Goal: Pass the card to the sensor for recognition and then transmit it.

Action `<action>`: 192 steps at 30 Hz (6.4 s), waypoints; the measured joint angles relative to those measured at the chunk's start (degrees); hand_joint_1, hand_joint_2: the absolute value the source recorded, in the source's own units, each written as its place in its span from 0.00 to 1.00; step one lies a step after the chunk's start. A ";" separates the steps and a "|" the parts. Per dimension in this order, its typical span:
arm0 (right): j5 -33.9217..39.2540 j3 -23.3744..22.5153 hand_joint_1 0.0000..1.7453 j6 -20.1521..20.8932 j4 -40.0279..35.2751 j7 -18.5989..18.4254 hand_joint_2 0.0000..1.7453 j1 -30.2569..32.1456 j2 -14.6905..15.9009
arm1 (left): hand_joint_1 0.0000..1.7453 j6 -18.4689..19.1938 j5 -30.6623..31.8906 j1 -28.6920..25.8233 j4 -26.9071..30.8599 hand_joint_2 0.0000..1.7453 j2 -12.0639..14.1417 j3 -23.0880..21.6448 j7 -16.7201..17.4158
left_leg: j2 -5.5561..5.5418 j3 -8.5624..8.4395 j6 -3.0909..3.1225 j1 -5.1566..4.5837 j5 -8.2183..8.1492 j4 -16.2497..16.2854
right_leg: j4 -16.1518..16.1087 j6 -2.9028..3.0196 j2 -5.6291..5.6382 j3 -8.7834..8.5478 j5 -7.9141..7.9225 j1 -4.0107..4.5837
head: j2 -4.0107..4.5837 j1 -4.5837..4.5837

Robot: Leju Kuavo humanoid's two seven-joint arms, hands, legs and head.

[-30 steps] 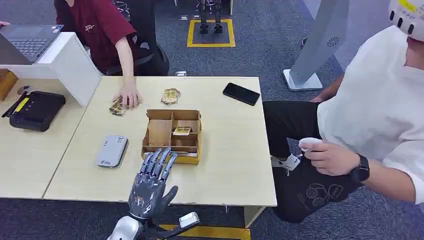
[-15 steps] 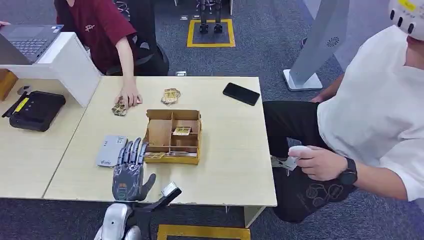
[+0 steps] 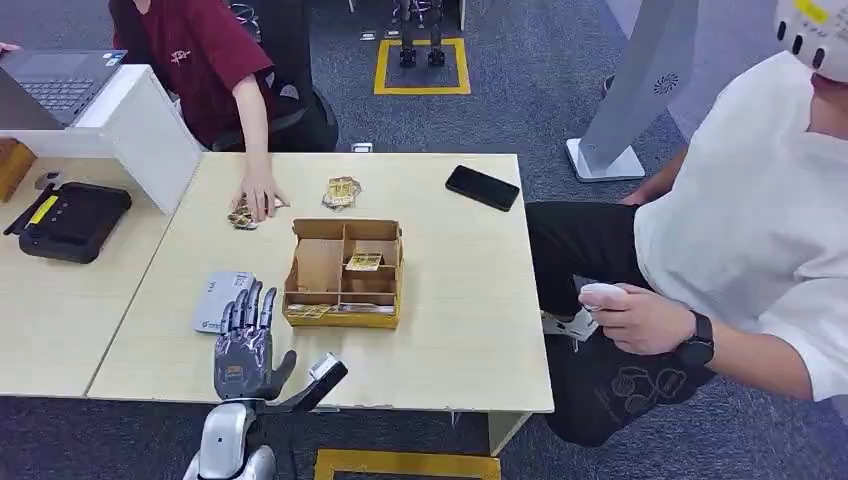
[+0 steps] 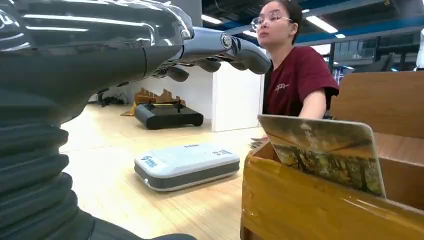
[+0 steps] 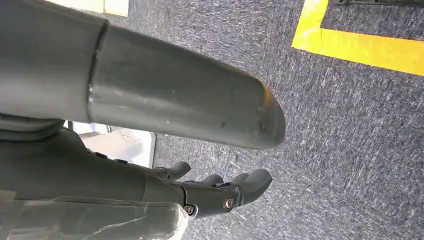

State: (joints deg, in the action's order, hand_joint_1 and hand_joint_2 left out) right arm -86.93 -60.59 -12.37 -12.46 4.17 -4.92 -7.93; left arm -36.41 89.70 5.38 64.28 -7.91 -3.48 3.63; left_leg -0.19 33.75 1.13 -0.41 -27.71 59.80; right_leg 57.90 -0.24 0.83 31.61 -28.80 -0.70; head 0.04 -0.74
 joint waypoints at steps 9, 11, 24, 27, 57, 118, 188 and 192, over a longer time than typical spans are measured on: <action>-0.06 0.00 0.00 -0.02 0.00 0.00 0.00 0.00 0.00 | 0.00 -0.09 -1.09 0.21 -0.98 1.00 -1.60 1.38 -4.91 | -0.01 0.01 0.00 -0.01 0.00 0.00 | 0.00 0.00 -0.01 0.00 0.00 -0.01 | 0.02 0.00; -0.26 0.00 0.00 -0.02 0.00 -0.17 0.00 -0.01 0.00 | 0.00 -0.09 -1.77 0.10 -0.74 1.00 -2.60 1.84 -6.97 | -0.02 0.01 0.00 -0.01 0.00 0.00 | 0.00 0.00 -0.02 -0.01 0.00 -0.01 | 0.00 0.00; -1.20 0.02 0.00 0.04 0.00 -0.35 0.00 -0.01 0.00 | 0.00 0.85 -7.50 -0.23 2.84 1.00 -6.05 2.73 -13.16 | -0.02 0.01 0.00 0.00 0.00 0.00 | 0.00 0.00 -0.03 -0.01 0.00 0.00 | 0.02 0.02; -1.40 0.11 0.00 0.11 0.00 -0.26 0.00 0.00 0.00 | 0.00 0.90 -7.13 -0.17 2.93 1.00 -6.14 2.89 -12.44 | -0.02 0.00 0.00 0.00 0.00 0.00 | 0.00 0.00 -0.03 0.00 0.00 0.00 | 0.00 0.00; -2.95 1.18 0.00 0.11 0.00 -0.13 0.00 -0.05 0.00 | 0.00 -2.82 0.04 1.46 -0.04 1.00 -2.91 3.59 -2.60 | -0.04 0.00 -0.01 0.00 0.01 0.00 | 0.01 0.00 -0.05 0.00 0.00 0.00 | 0.02 0.02; -3.06 1.53 0.00 0.17 0.00 0.20 0.00 -0.11 0.00 | 0.00 -2.82 0.04 1.66 0.33 1.00 3.17 -7.63 -1.53 | -0.02 0.00 -0.02 0.01 0.01 0.00 | 0.02 0.00 -0.03 0.01 0.00 0.00 | 0.00 0.00; -3.06 2.75 0.00 0.17 0.00 0.81 0.00 -0.11 0.00 | 1.00 -2.82 -1.97 3.96 -5.81 1.00 -2.99 2.93 -16.34 | -0.02 -0.06 -0.02 0.00 0.01 -0.01 | 0.03 0.00 -0.05 -0.06 0.00 0.00 | 0.00 0.00; -3.06 2.84 0.00 0.13 0.00 0.87 0.00 -0.11 -0.13 | 1.00 -2.84 -3.31 3.80 -5.81 1.00 -3.67 3.87 -18.37 | -0.03 -0.06 -0.02 0.00 0.01 -0.01 | 0.03 0.00 -0.05 -0.06 0.00 0.00 | 0.02 0.00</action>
State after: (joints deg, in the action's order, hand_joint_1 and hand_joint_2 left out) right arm -89.99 -57.75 -12.24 -12.46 5.05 -5.04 -8.07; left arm -39.25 86.39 9.18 58.47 -11.58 0.39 -14.74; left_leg -0.22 33.69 1.11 -0.41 -27.69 59.79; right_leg 57.93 -0.24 0.77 31.55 -28.80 -0.70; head 0.07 -0.74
